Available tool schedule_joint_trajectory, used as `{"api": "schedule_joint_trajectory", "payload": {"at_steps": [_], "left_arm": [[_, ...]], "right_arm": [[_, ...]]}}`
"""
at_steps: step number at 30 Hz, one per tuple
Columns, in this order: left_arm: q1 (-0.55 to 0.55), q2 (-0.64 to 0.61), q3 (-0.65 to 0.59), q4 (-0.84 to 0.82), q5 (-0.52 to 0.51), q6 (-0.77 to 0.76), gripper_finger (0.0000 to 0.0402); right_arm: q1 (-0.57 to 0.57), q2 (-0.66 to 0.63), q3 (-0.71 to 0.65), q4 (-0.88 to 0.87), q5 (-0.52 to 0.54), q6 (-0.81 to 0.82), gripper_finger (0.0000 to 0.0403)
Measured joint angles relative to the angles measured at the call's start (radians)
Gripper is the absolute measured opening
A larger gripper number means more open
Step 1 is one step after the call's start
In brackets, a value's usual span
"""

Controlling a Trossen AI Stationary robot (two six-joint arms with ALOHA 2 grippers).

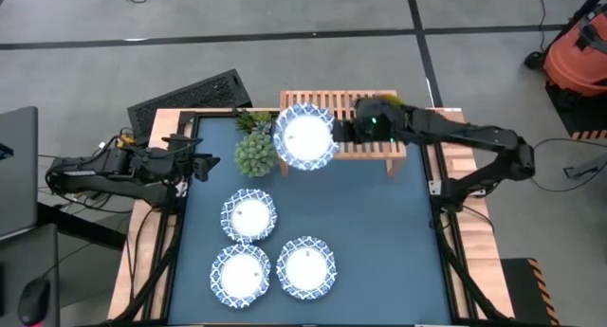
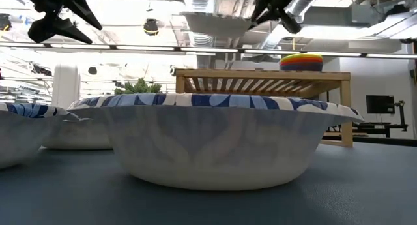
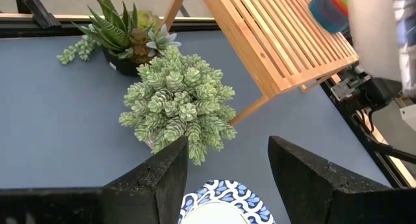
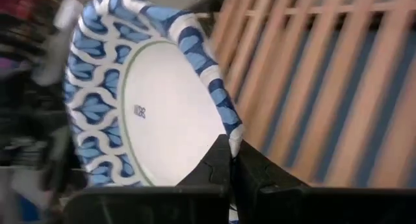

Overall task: Place and stack bowls onto a shelf
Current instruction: Put the white bowl on the shelf

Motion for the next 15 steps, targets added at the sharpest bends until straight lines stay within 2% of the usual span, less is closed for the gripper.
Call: {"api": "schedule_joint_trajectory", "payload": {"at_steps": [9, 15], "left_arm": [[0.0, 0.0, 0.0, 0.0, 0.0, 0.0, 0.0197], [0.0, 0.0, 0.0, 0.0, 0.0, 0.0, 0.0197]], "right_arm": [[-0.138, 0.174, 0.257, -0.229, -0.102, -0.177, 0.0021], [-0.196, 0.285, 0.429, -0.363, -0.109, -0.289, 0.0021]]}}
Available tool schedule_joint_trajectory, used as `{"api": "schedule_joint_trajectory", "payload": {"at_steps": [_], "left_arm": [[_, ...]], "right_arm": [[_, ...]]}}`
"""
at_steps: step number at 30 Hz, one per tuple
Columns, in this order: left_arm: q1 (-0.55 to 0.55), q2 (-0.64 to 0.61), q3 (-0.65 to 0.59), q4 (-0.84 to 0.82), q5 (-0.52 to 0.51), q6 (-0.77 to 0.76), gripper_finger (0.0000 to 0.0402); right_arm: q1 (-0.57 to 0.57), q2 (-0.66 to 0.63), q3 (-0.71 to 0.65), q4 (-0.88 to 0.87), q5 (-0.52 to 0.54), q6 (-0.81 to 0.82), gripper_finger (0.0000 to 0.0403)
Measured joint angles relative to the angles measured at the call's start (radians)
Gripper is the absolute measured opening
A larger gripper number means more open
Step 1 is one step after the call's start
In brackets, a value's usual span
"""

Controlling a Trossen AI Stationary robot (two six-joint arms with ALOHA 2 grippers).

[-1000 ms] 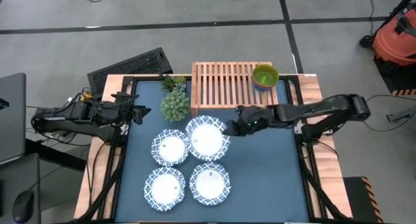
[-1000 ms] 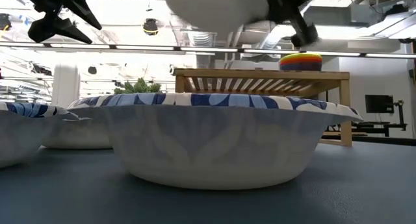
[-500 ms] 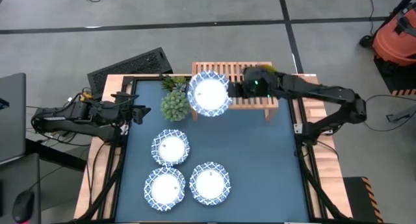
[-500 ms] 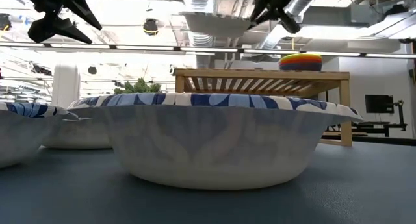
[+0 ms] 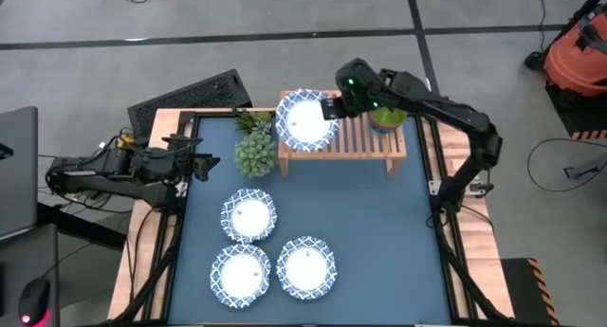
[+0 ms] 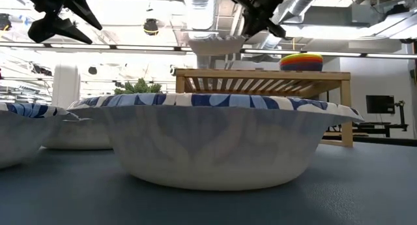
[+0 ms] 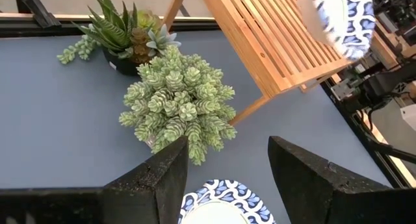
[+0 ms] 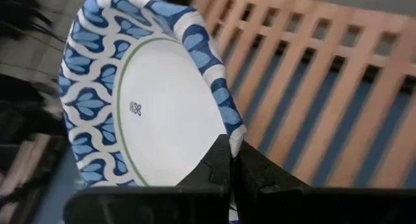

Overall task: Place and stack bowls onto a shelf
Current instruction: Put the white bowl on the shelf, then stack the white bowl on top of the white bowl on the shelf

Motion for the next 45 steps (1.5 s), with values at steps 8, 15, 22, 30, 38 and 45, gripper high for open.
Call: {"api": "schedule_joint_trajectory", "payload": {"at_steps": [8, 15, 22, 30, 38, 45], "left_arm": [[0.0, 0.0, 0.0, 0.0, 0.0, -0.011, 0.0197], [0.0, 0.0, 0.0, 0.0, 0.0, -0.013, 0.0197], [0.0, 0.0, 0.0, 0.0, 0.001, -0.015, 0.0197], [0.0, 0.0, 0.0, 0.0, 0.001, -0.015, 0.0197], [0.0, 0.0, 0.0, 0.0, 0.002, -0.014, 0.0197], [0.0, 0.0, 0.0, 0.0, 0.002, -0.014, 0.0197]], "right_arm": [[-0.066, 0.113, 0.115, -0.116, -0.025, -0.116, 0.0021], [-0.116, 0.168, 0.122, -0.121, -0.102, -0.161, 0.0025], [-0.131, 0.176, 0.122, -0.118, -0.101, -0.218, 0.0037], [-0.131, 0.176, 0.122, -0.117, -0.083, -0.282, 0.0084], [-0.144, 0.166, 0.122, -0.098, -0.042, -0.304, 0.015], [-0.143, 0.122, 0.122, -0.093, -0.02, -0.325, 0.017]]}}
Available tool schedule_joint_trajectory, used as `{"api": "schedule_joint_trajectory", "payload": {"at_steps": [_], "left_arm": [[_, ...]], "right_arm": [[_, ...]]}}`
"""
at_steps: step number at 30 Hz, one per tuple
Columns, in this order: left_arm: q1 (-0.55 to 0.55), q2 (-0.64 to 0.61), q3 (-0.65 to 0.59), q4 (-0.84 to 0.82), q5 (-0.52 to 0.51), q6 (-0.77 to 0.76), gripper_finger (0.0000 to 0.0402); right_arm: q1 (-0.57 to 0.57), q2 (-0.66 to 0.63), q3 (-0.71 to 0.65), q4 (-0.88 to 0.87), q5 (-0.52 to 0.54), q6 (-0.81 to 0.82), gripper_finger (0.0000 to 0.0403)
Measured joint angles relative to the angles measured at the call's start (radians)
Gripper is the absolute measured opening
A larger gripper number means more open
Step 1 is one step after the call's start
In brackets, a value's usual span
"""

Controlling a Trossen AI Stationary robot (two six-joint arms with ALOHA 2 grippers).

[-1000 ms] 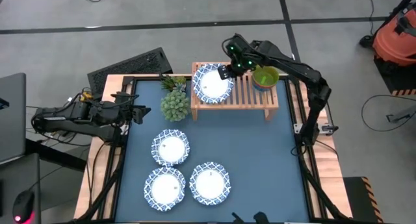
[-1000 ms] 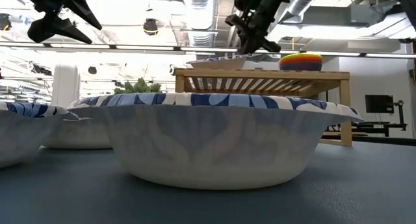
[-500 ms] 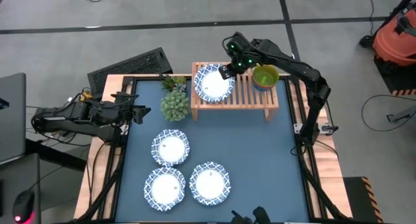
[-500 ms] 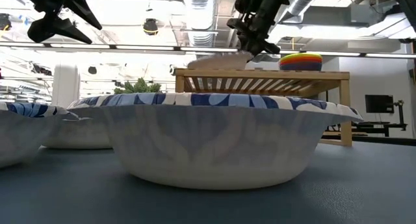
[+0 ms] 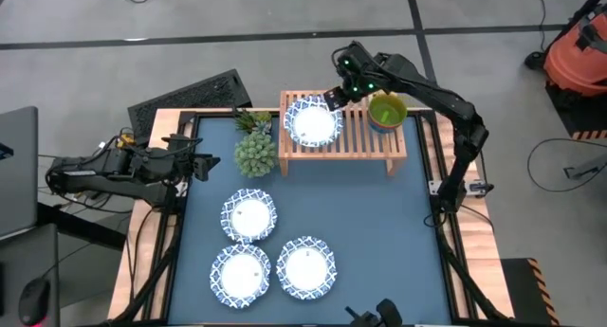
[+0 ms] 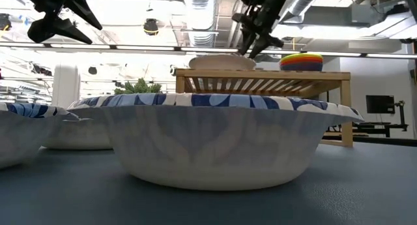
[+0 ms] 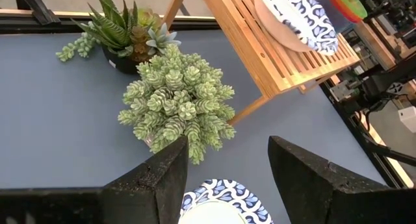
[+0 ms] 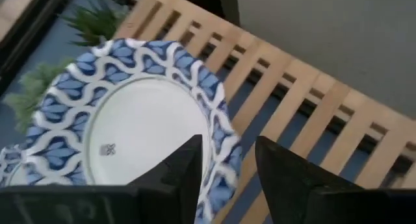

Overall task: Place and stack bowls onto a shelf
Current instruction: Stack the white bowl on top of the white bowl on the shelf

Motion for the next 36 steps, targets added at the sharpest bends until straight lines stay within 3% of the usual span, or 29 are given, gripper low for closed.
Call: {"api": "schedule_joint_trajectory", "payload": {"at_steps": [4, 10, 19, 26, 31, 36], "left_arm": [[0.0, 0.0, 0.0, 0.0, 0.0, 0.0, 0.0197], [0.0, 0.0, 0.0, 0.0, 0.0, 0.0, 0.0196], [0.0, 0.0, 0.0, 0.0, 0.0, 0.0, 0.0197], [0.0, 0.0, 0.0, -0.005, 0.0, 0.0, 0.0197], [0.0, 0.0, 0.0, -0.044, 0.009, 0.003, 0.0197], [0.0, 0.0, 0.0, -0.078, 0.025, 0.003, 0.0197]], "right_arm": [[0.061, -0.038, 0.0, 0.021, 0.0, -0.085, 0.017], [0.266, -0.054, 0.001, 0.022, -0.003, -0.271, 0.017], [0.562, 0.069, -0.001, 0.089, -0.002, -0.641, 0.0169], [0.622, 0.208, -0.001, 0.258, -0.001, -0.834, 0.017], [0.633, 0.294, 0.0, 0.424, -0.001, -0.867, 0.017], [0.658, 0.37, 0.0, 0.483, -0.001, -0.869, 0.0182]]}}
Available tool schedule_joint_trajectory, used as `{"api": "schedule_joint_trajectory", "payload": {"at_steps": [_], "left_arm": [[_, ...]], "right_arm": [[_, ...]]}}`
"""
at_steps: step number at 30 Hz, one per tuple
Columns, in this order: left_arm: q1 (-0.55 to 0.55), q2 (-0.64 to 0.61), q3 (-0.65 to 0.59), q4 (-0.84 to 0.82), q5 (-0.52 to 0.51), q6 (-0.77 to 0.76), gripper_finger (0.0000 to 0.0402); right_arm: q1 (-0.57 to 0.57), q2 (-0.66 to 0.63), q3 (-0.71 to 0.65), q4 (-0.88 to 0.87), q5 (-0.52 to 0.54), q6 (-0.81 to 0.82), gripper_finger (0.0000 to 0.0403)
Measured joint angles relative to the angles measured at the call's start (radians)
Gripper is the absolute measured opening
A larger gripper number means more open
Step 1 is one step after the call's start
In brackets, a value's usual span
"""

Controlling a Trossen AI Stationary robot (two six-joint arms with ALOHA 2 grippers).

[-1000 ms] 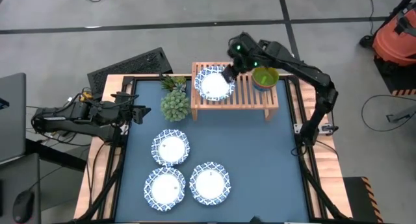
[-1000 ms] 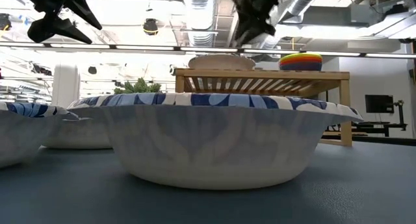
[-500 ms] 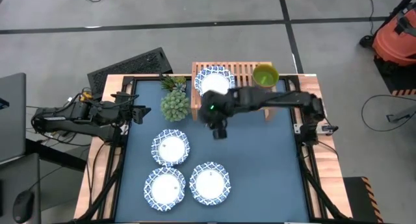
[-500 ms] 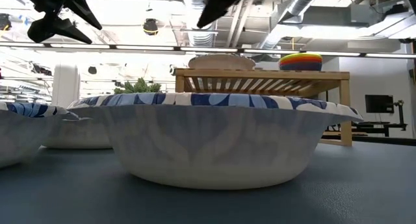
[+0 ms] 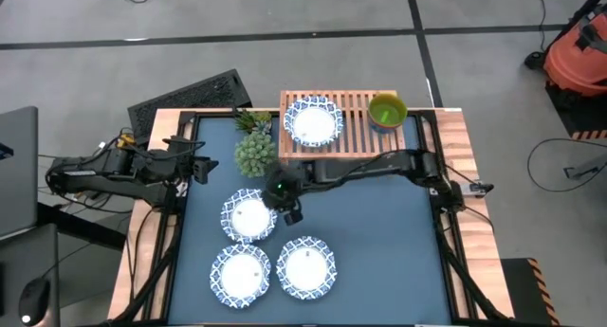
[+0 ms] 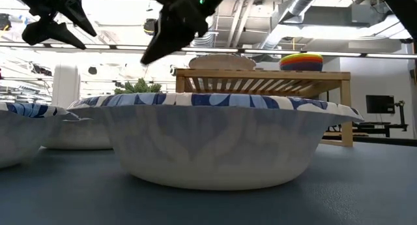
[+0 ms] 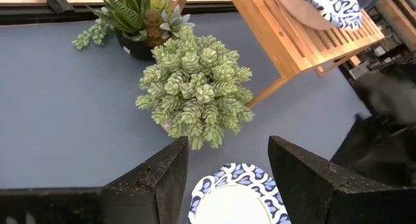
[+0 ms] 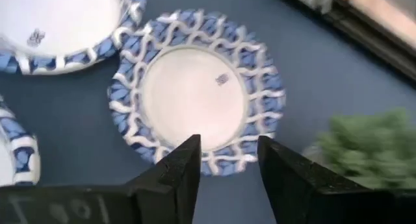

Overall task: Place and stack bowls onto a shelf
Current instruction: Stack the white bowl on top of the white bowl on the shelf

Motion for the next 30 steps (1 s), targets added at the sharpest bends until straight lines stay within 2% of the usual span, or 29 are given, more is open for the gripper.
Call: {"api": "schedule_joint_trajectory", "payload": {"at_steps": [11, 15, 21, 30], "left_arm": [[0.0, 0.0, 0.0, -0.007, -0.017, -0.037, 0.0197], [0.0, 0.0, 0.0, -0.008, -0.019, -0.051, 0.0197], [0.0, 0.0, 0.0, -0.007, -0.013, -0.079, 0.0197], [0.0, 0.0, 0.0, -0.007, -0.016, -0.083, 0.0197]], "right_arm": [[0.045, 0.09, -0.001, -0.047, -0.002, -0.145, 0.0268], [0.066, 0.09, -0.001, -0.043, -0.008, -0.249, 0.0271], [0.082, 0.09, -0.001, 0.005, -0.017, -0.311, 0.0271], [0.093, 0.09, -0.005, 0.01, -0.063, -0.314, 0.0272]]}}
